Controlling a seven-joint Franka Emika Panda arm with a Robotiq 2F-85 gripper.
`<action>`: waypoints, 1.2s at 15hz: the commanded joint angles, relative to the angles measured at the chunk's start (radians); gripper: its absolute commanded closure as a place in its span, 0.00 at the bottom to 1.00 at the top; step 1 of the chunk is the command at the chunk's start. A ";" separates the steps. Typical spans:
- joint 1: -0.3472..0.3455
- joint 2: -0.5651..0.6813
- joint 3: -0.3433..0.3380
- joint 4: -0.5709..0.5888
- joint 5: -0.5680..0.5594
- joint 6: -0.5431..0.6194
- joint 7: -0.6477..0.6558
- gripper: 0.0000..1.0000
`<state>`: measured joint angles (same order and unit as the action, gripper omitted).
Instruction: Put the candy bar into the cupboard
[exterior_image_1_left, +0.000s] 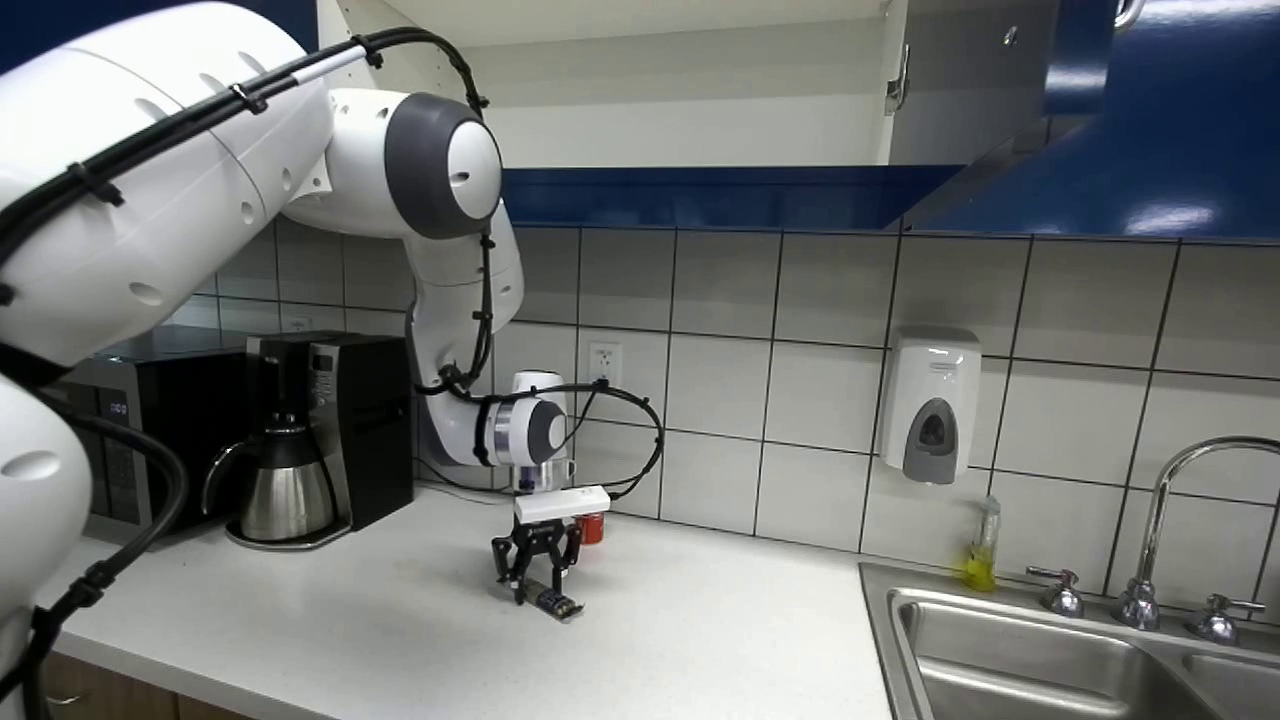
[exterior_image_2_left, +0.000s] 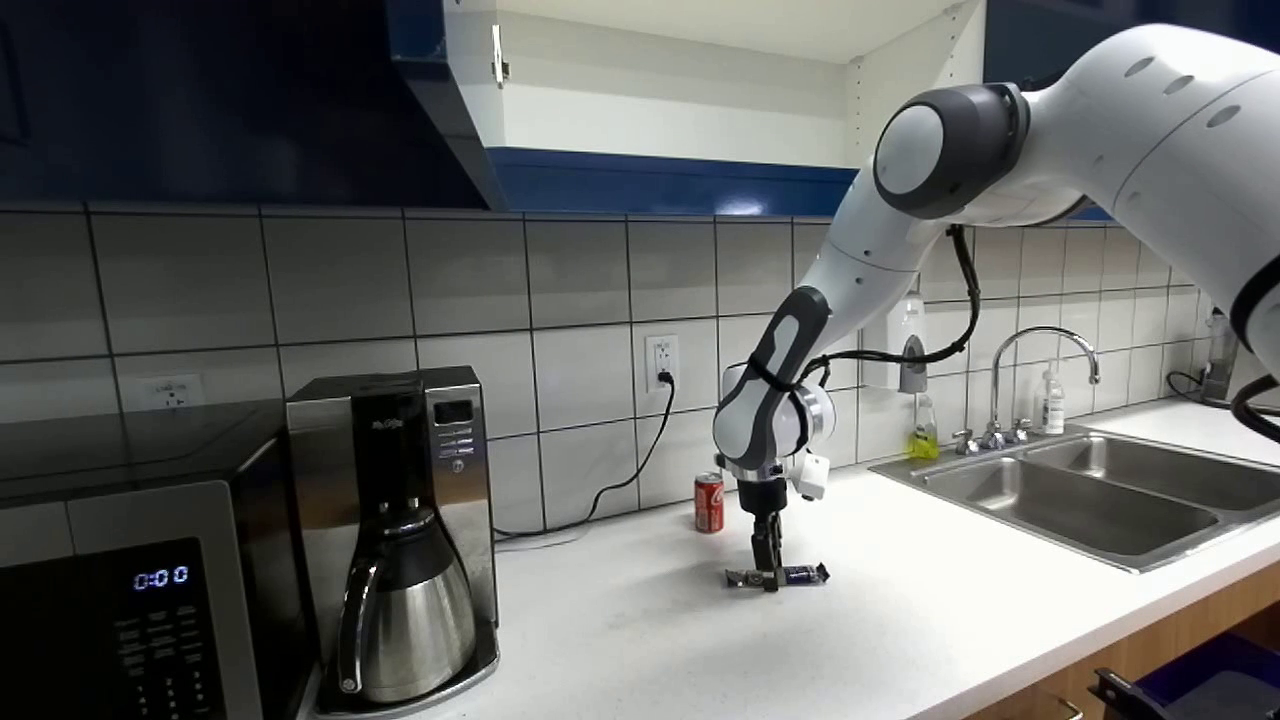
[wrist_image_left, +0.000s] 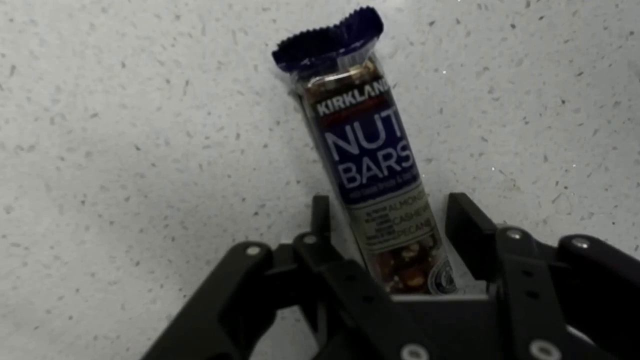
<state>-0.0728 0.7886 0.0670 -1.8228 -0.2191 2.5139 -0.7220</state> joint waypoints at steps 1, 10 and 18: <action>-0.028 0.010 0.019 0.026 -0.001 -0.008 -0.031 0.68; -0.021 0.009 0.008 0.032 -0.005 -0.010 -0.009 0.90; 0.008 -0.039 -0.013 -0.006 0.026 0.014 0.200 0.90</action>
<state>-0.0787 0.7855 0.0644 -1.8057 -0.2094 2.5151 -0.6197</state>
